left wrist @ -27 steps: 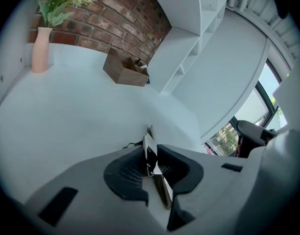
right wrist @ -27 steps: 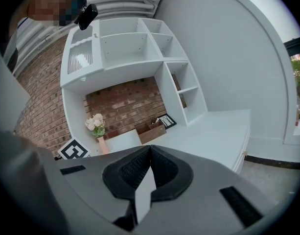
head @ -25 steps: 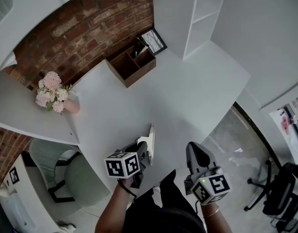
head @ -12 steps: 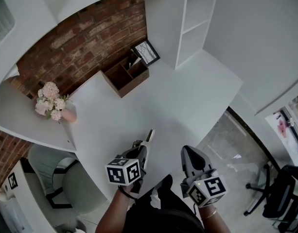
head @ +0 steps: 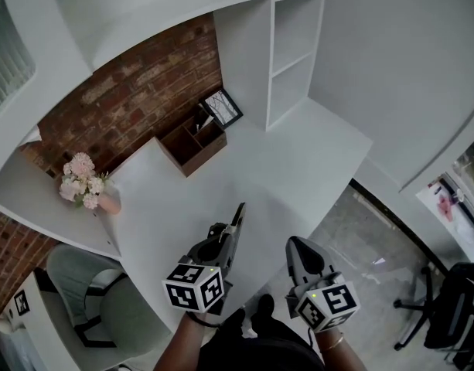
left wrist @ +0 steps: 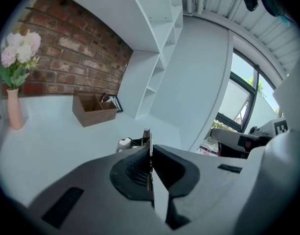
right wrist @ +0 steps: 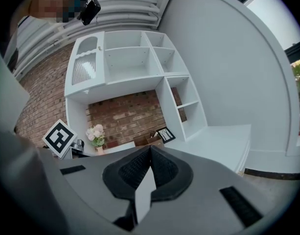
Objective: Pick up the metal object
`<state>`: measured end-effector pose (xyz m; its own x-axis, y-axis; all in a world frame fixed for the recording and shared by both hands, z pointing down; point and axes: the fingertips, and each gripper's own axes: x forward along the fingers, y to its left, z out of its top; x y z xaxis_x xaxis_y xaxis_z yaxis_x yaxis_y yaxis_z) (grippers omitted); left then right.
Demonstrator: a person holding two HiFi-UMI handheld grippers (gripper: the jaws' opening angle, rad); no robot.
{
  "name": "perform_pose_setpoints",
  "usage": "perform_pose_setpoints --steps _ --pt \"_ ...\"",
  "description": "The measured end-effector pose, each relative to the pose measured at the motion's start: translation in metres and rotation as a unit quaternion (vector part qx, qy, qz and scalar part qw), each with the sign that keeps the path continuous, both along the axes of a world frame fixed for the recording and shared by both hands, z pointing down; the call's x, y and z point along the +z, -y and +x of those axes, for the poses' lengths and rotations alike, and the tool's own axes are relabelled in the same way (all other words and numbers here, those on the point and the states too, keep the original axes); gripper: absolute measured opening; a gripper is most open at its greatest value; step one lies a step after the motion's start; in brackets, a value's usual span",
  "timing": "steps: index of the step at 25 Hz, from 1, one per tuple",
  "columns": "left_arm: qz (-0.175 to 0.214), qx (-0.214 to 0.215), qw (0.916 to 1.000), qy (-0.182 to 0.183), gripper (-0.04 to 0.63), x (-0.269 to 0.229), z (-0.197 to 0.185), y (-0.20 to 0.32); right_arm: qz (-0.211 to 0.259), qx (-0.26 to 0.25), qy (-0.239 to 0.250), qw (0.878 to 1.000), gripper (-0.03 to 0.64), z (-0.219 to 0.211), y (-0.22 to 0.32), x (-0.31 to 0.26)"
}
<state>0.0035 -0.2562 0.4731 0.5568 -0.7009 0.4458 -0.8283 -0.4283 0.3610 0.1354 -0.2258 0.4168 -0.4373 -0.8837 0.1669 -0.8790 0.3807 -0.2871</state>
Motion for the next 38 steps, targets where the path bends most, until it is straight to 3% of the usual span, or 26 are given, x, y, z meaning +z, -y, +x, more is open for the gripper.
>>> perform_pose_setpoints --steps 18,38 --pt "0.131 0.003 0.9905 0.042 0.009 -0.08 0.034 0.002 0.048 0.007 -0.01 0.999 0.005 0.033 0.003 -0.034" --pt "0.206 -0.027 0.9766 0.057 0.009 -0.122 0.038 -0.021 0.09 -0.01 -0.032 0.995 0.004 0.039 -0.009 -0.061"
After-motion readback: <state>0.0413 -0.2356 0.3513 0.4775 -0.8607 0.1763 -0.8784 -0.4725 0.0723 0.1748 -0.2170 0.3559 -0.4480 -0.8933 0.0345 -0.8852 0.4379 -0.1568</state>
